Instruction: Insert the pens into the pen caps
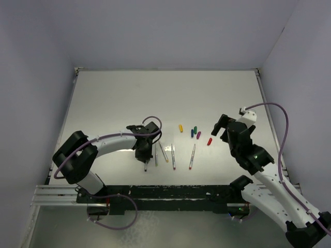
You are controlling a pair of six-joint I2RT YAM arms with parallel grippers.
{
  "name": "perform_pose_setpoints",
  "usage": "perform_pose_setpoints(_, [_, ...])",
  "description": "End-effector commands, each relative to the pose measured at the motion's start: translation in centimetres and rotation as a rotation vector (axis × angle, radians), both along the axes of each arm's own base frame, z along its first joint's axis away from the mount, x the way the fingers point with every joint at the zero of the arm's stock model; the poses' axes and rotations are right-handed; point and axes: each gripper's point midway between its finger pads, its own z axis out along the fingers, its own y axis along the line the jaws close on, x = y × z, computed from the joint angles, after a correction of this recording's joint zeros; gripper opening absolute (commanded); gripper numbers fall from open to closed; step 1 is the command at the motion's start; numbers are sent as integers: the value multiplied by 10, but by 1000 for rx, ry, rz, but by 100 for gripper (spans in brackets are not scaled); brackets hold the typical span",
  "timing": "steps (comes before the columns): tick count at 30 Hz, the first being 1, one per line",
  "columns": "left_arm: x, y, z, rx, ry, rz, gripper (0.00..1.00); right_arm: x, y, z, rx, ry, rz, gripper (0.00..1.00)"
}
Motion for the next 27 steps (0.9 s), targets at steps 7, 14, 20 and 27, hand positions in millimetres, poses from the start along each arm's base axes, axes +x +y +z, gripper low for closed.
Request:
perform_pose_setpoints(7, [21,3,5,42,-110,-81,0,8,6,0,-18,26,13,92])
perform_pose_setpoints(14, [46,-13,50,-59,-285,-135,0,13,13,-7,-36,58,38,67])
perform_pose_setpoints(20, [69,-50,102,-273,-493,-229,0,23,30,-16,-62,113,122,37])
perform_pose_setpoints(27, [77,-77,138,-433,-630,-326,0,29,54,-23,-44,160,232,35])
